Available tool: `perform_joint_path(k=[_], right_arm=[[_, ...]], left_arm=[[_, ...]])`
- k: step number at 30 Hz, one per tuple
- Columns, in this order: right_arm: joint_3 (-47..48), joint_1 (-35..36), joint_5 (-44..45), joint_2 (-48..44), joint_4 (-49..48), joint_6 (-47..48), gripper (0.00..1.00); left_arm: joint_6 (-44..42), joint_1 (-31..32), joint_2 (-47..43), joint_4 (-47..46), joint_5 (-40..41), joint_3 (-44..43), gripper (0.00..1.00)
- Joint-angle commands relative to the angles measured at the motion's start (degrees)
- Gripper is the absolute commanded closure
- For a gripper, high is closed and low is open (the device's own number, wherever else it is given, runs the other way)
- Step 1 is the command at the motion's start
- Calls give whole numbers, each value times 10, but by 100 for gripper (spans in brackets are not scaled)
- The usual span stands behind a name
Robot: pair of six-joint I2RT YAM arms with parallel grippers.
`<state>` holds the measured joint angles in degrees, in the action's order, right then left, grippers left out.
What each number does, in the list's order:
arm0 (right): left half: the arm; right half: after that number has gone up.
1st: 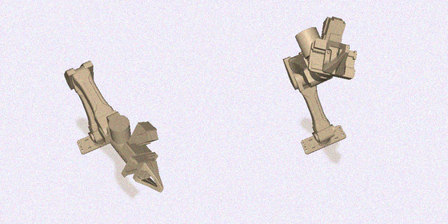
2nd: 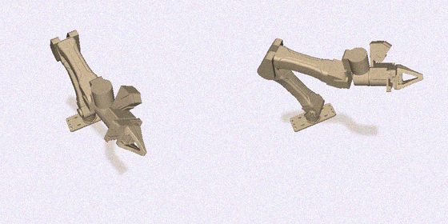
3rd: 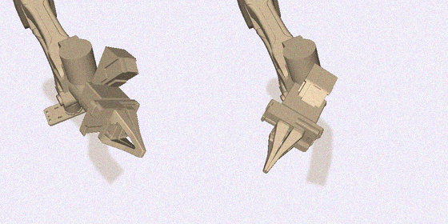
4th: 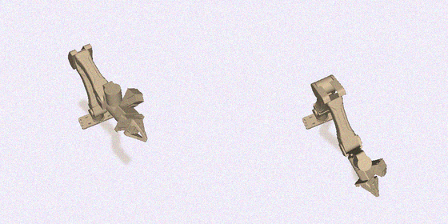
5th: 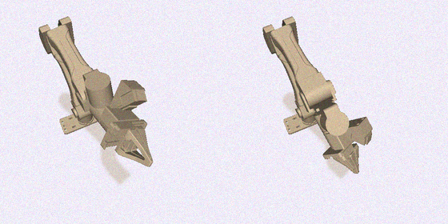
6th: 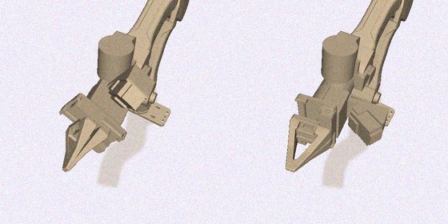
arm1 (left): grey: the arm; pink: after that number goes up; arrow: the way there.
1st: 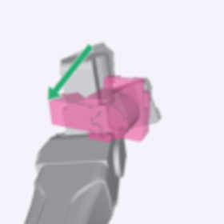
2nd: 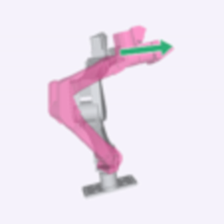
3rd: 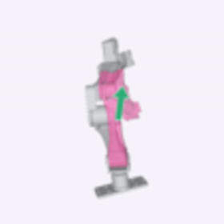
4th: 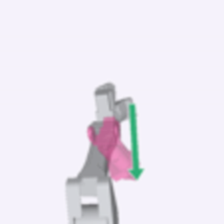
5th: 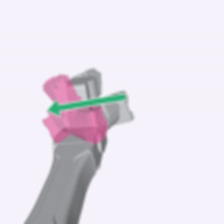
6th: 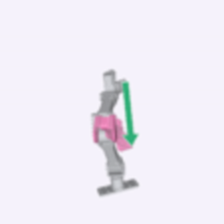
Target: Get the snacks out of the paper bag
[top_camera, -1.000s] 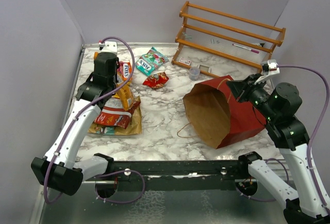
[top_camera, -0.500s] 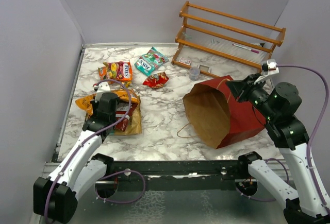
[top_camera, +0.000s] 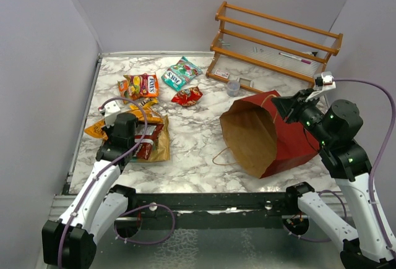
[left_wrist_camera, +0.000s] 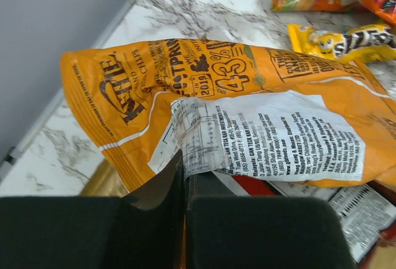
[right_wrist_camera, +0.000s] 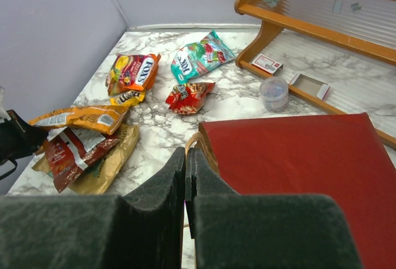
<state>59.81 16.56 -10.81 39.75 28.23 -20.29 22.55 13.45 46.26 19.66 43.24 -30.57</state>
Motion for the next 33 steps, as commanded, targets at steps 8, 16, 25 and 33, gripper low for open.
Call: perform_joint_path(k=[8,16,25,33], right_arm=[[-8,4,-13,0,-22,-6,97],[-13,3,-26,5,-24,-6,97],[21,3,-132,36,-43,16,96],[131,3,-347,117,-40,-30,96]], left_arm=[[295,-2,-93,131,-49,16,93],[328,-3,-144,151,-87,17,39],[271,-3,-224,112,-117,-44,2],[220,-3,-247,97,-133,-65,1]])
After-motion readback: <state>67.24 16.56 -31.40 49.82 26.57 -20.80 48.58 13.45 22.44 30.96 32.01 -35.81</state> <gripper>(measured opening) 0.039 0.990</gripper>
